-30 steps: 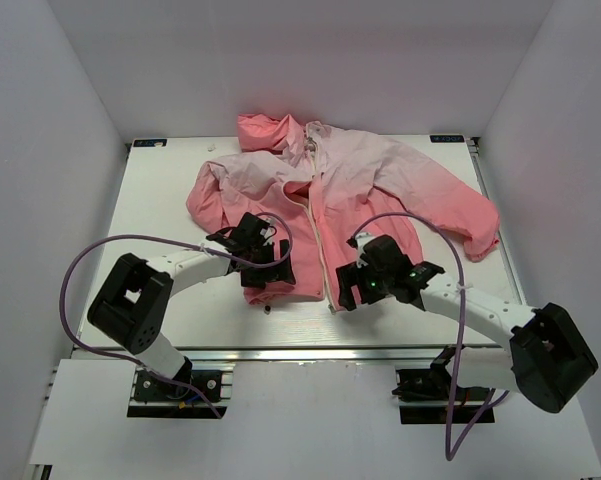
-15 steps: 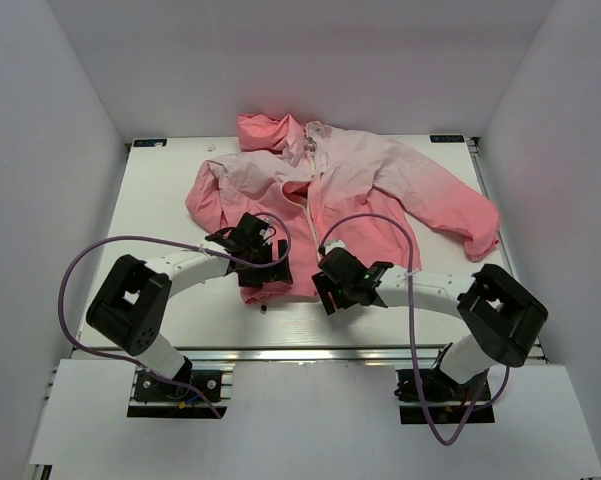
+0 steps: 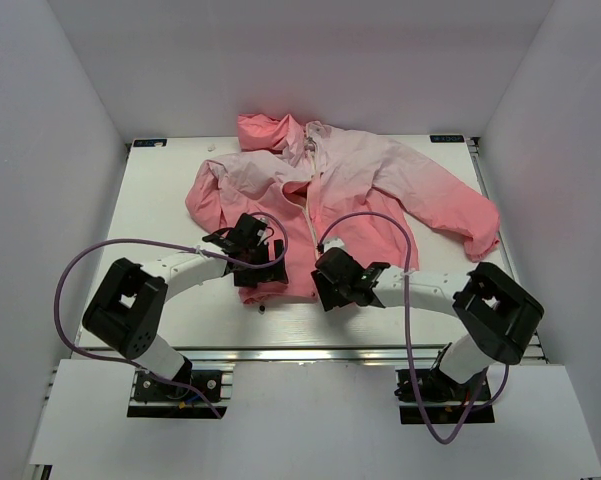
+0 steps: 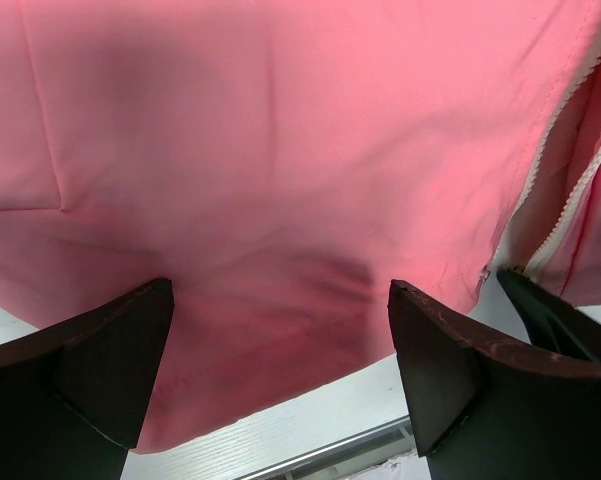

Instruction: Zip up the jacket

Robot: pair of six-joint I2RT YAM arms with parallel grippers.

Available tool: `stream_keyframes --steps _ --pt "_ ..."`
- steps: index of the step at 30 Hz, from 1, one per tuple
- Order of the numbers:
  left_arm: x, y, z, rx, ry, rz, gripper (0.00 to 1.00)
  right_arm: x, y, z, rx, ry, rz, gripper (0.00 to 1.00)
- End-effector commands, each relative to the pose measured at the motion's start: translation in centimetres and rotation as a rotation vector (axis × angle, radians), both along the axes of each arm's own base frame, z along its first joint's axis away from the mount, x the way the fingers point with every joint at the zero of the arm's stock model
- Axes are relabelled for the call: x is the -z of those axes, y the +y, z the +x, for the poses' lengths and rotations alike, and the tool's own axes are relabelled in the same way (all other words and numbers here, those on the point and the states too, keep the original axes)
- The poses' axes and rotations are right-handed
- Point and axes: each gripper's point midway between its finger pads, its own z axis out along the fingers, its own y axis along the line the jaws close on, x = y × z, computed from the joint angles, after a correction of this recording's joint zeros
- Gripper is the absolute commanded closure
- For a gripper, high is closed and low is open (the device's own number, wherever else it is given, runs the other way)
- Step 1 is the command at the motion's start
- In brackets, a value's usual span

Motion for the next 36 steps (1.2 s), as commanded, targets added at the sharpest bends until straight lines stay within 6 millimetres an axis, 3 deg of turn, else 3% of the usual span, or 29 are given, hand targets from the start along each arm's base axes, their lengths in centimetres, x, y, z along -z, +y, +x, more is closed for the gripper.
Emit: stream_keyframes --steps 1,6,16,19,23,36 --pt "-0.8 0.6 0.1 -0.015 -0.027 0.006 0.02 -0.1 0.3 -1.6 -0.079 0.047 0.036 0.32" --pt "-0.7 0.5 -0.1 -0.012 -0.027 -0.004 0.02 -1.3 1.3 -0.9 -0.068 0.03 0.075 0.4" --pt "-0.6 0.6 -0.3 -0.016 -0.03 -0.013 0.02 -0.7 1.3 -1.1 -0.039 0.069 0.074 0.45" --pt "-0.6 0.6 -0.3 -0.016 -0.029 -0.012 0.02 -1.2 1.9 -1.2 -0.063 0.07 0.108 0.51" --pt "-0.5 0.7 -0.2 -0.019 -0.029 -0.006 0.02 -1.7 2.3 -1.6 -0.093 0.085 0.138 0.38" --pt "-0.2 0.7 -0.3 -0.019 -0.019 0.0 0.02 -2.4 2.4 -1.3 -0.091 0.103 0.211 0.47"
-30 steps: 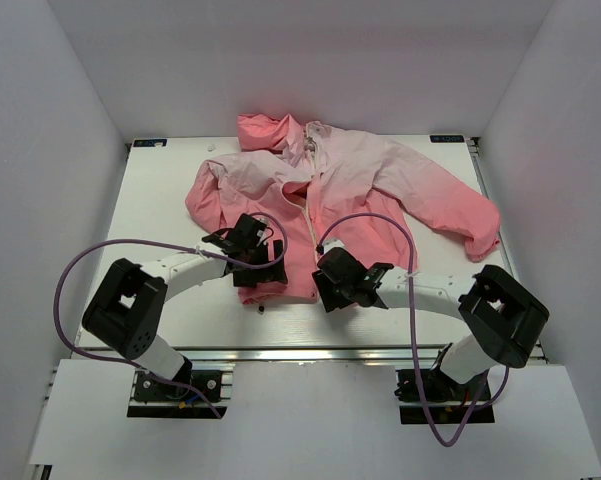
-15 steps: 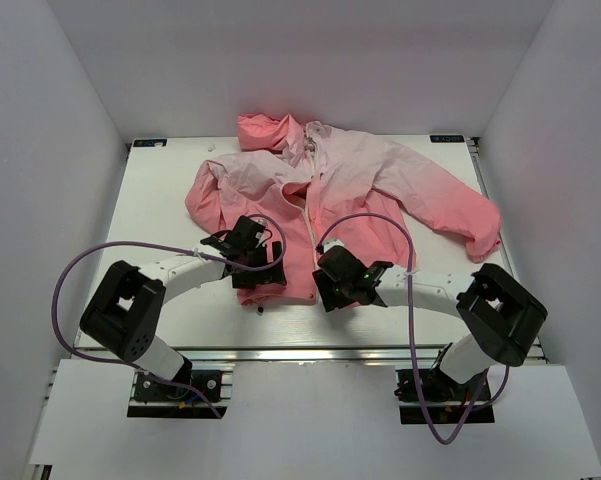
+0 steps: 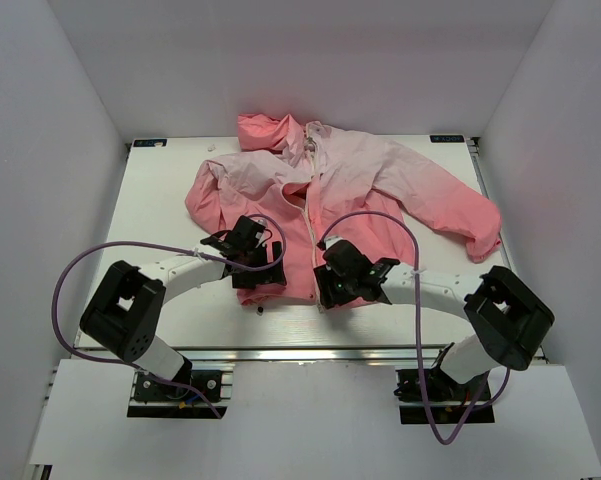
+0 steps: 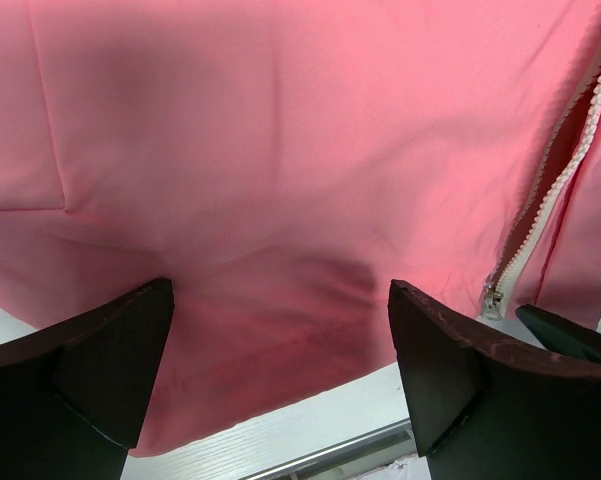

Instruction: Zip up the jacket

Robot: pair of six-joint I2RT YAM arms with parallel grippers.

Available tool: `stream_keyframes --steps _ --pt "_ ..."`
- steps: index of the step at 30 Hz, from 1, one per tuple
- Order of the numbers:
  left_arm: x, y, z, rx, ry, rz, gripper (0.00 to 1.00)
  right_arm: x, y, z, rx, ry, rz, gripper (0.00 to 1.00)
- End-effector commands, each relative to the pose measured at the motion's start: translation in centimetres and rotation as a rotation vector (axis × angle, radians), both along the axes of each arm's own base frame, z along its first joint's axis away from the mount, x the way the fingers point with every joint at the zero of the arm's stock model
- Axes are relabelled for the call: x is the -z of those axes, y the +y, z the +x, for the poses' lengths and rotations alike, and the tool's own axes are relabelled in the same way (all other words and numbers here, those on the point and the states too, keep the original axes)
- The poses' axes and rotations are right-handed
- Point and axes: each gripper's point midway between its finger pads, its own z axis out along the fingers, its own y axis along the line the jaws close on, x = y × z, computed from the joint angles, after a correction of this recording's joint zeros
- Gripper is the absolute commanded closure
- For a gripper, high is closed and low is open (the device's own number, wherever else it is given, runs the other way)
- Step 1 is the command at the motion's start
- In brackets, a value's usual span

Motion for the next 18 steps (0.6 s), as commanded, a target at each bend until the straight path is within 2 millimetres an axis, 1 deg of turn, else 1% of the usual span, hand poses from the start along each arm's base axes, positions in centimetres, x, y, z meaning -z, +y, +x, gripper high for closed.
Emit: stream_keyframes --steps 1,2,4,8,10,11,13,14,16,17,18 --pt "-0.4 0.2 0.1 -0.01 -0.016 -0.003 0.02 -0.8 0.7 0.2 -0.012 -0.004 0.051 0.49" --pt "-0.5 0.2 0.1 -0.008 -0.017 -0.005 0.02 -0.7 0.7 0.1 -0.015 -0.001 0.048 0.5" --pt "-0.6 0.2 0.1 -0.01 -0.021 -0.006 0.02 -0.3 0.7 0.1 -0.014 0.007 0.036 0.5" --pt "-0.9 0.3 0.2 -0.01 -0.03 -0.005 0.02 0.7 0.5 0.2 -0.006 0.032 -0.004 0.39" --pt "-1.0 0.3 0.2 -0.01 -0.032 -0.003 0.02 1.2 0.4 0.1 -0.001 0.045 -0.022 0.36" --pt "-1.0 0.3 0.2 -0.011 -0.033 -0.002 0.02 1.2 0.4 0.2 0.001 0.044 -0.024 0.36" --pt "-1.0 0.4 0.2 -0.011 -0.033 -0.002 0.02 1.3 0.2 0.5 0.015 0.032 -0.033 0.4" --pt "-1.0 0.4 0.2 -0.012 -0.034 -0.001 0.02 1.4 0.0 0.5 0.024 0.028 -0.038 0.46" --pt "-1.0 0.4 0.2 -0.014 -0.036 -0.001 0.02 1.3 -0.1 0.7 0.035 0.015 -0.041 0.52" --pt "-1.0 0.4 0.2 -0.012 -0.036 -0.001 0.02 1.3 -0.2 0.7 0.037 0.015 -0.041 0.59" --pt "-1.0 0.4 0.2 -0.012 -0.033 0.001 0.02 1.3 -0.2 0.7 0.037 0.011 -0.04 0.63"
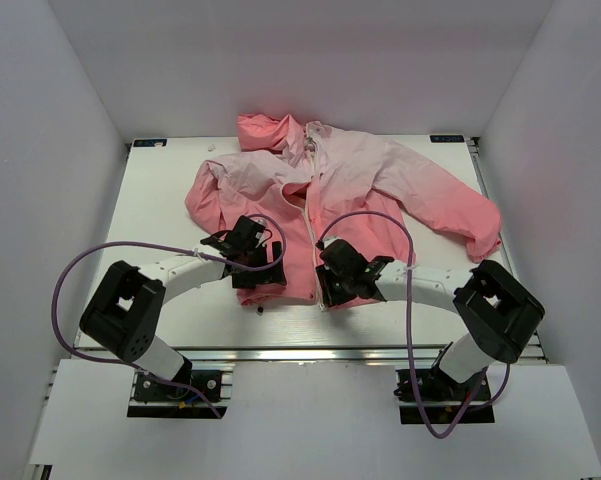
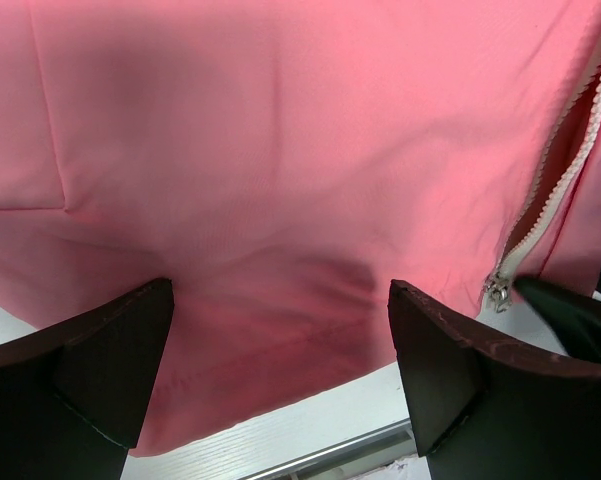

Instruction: Zip up the jacket

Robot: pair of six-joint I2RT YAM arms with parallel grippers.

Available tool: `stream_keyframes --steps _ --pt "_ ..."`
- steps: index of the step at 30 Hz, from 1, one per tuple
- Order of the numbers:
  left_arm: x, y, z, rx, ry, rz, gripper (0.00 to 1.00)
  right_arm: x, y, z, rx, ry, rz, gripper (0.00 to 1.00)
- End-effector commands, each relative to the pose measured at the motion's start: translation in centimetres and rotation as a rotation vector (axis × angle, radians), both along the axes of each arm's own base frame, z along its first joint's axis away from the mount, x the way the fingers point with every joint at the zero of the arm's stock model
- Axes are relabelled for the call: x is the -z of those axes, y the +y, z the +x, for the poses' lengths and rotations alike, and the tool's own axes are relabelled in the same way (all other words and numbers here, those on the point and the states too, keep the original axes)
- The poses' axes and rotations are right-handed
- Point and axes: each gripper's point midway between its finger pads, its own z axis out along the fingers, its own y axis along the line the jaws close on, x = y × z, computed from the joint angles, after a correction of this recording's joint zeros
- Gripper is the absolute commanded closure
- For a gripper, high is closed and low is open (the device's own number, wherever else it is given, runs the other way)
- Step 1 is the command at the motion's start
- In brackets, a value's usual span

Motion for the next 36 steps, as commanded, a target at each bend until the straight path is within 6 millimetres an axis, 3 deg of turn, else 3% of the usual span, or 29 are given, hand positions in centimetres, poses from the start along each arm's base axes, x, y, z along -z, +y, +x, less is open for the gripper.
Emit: stream_keyframes --steps 1,5,6,9,13,14,15,18,20,21,22,28,36 --pt "-1.1 0.3 0.3 -0.011 -0.034 -0.002 0.02 0.2 -0.3 0.4 0.026 -0.014 -0.013 0.67" --pt "-1.4 0.3 0.4 -0.011 -0.039 -0.005 0.02 0.0 -0.4 0.5 0.047 -0.019 -0.006 0.98" --pt "-1.6 0.3 0.3 -0.002 -0.044 -0.005 0.02 -0.4 -0.6 0.9 0.065 -0.038 -0.008 1.0" --pt "-2.7 -0.3 0.3 0.045 -0.066 -0.021 0.02 -1.6 -1.3 1.4 0.117 -0.072 -0.007 1.0" --pt "-5.5 -1.5 -0.4 0.109 -0.119 0.018 0.02 -4.8 -3.3 2.6 0.219 -0.152 0.047 1.0" --pt "-6.9 -1.8 0.6 0.096 -0.175 0.05 0.02 -5.3 -3.7 2.7 0.234 -0.158 0.058 1.0" --pt "-7.5 -2.7 0.1 0.126 -0.189 0.061 0.02 -6.5 -4.3 3.1 0.266 -0.17 0.098 1.0" --pt "-8.7 -5.0 -0.2 0.172 -0.196 0.05 0.02 -7.4 -5.5 3.1 0.285 -0.182 0.144 1.0" --pt "-7.7 -5.9 -0.4 0.183 -0.158 0.077 0.02 -7.8 -6.1 3.0 0.296 -0.197 0.161 1.0" --pt "-8.1 -6.9 -0.2 0.189 -0.166 0.083 0.02 -7.9 -6.5 3.1 0.305 -0.199 0.161 1.0" --pt "-6.7 -6.8 -0.5 0.191 -0.127 0.133 0.02 -7.7 -6.7 3.0 0.311 -0.197 0.159 1.0" --pt "-4.0 -8.4 -1.1 0.196 -0.06 0.226 0.02 -7.6 -7.4 3.0 0.331 -0.2 0.172 1.0" --pt "-0.8 -9.4 -2.3 0.16 -0.016 0.318 0.15 -6.6 -7.9 2.9 0.346 -0.188 0.168 1.0"
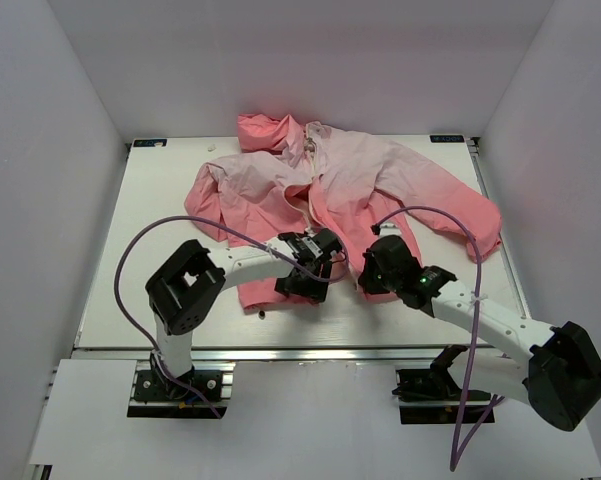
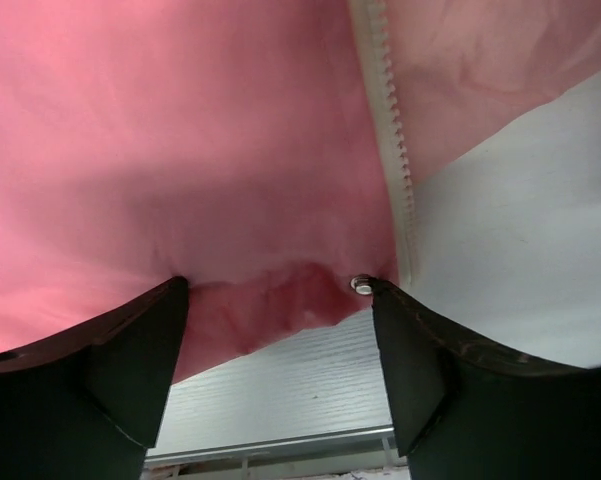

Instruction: Zip up the jacket

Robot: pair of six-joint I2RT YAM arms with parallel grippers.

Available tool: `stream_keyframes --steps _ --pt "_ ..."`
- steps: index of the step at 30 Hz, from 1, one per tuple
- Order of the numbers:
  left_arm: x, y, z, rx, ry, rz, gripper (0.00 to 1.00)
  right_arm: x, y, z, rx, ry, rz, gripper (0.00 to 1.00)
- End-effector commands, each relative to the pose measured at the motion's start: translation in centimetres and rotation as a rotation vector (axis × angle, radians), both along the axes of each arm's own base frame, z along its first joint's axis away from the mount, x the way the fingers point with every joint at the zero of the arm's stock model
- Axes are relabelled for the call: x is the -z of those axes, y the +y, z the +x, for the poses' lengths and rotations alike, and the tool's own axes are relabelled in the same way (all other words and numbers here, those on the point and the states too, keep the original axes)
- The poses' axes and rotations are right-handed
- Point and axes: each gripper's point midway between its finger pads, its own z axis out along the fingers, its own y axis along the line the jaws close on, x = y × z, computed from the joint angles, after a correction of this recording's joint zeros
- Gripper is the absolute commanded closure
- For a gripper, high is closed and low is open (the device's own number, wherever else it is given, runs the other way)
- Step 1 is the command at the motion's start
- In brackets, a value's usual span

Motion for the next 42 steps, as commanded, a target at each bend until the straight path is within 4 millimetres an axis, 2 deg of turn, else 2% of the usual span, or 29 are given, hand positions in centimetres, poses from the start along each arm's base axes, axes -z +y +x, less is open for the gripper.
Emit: stream_keyframes --steps 1,3,5,10,14,19,21,24,29,32,33,38,42 --pt "-1.5 -0.6 1.2 -0.062 -0.073 0.007 0.17 -0.3 -0.2 0.3 0.02 -0.022 0.019 1.0" --pt "-1.5 -0.7 1.4 -0.082 -0.094 0.012 0.23 -0.1 -0.3 0.3 0.024 -0.022 0.017 1.0" --pt "-1.5 -0.8 1.5 -0.086 -0.099 0.011 0.24 0.0 -0.3 0.3 0.023 -0.022 0.015 1.0" --pt "-1.0 -1.8 1.2 -0.069 -0.086 0.01 0.17 0.6 -0.5 0.1 0.023 -0.003 0.006 1.0" --pt "-1.4 -2.5 1.2 -0.065 -0.088 -0.015 0.16 0.8 -0.6 0.0 0.024 0.0 0.003 1.0" --pt "-0.8 -1.3 1.3 -0.105 -0.116 0.073 0.19 0.9 -0.7 0.0 0.028 0.002 0.004 1.0" --pt "0.2 -0.6 1.2 -0.115 -0.108 0.115 0.24 1.0 -0.8 -0.1 0.032 0.004 -0.001 1.0" --pt "1.8 0.0 0.8 -0.111 -0.087 0.156 0.25 1.2 -1.1 -0.1 0.038 0.008 -0.008 1.0" --pt "3.0 0.3 0.7 -0.106 -0.075 0.187 0.29 1.8 -1.7 -0.2 0.055 0.021 -0.021 1.0" --pt "2.9 0.6 0.8 -0.103 -0.084 0.199 0.48 2.1 -1.9 -0.2 0.061 0.028 -0.019 1.0" --pt "2.8 0.9 0.8 -0.104 -0.085 0.21 0.6 2.1 -1.9 -0.1 0.063 0.03 -0.019 1.0" --pt "1.7 1.1 1.0 -0.1 -0.112 0.202 0.81 2.3 -2.1 0.1 0.068 0.037 -0.022 1.0" --pt "-0.1 0.4 1.4 -0.09 -0.134 0.161 1.0 2.3 -2.0 0.1 0.063 0.038 -0.017 1.0"
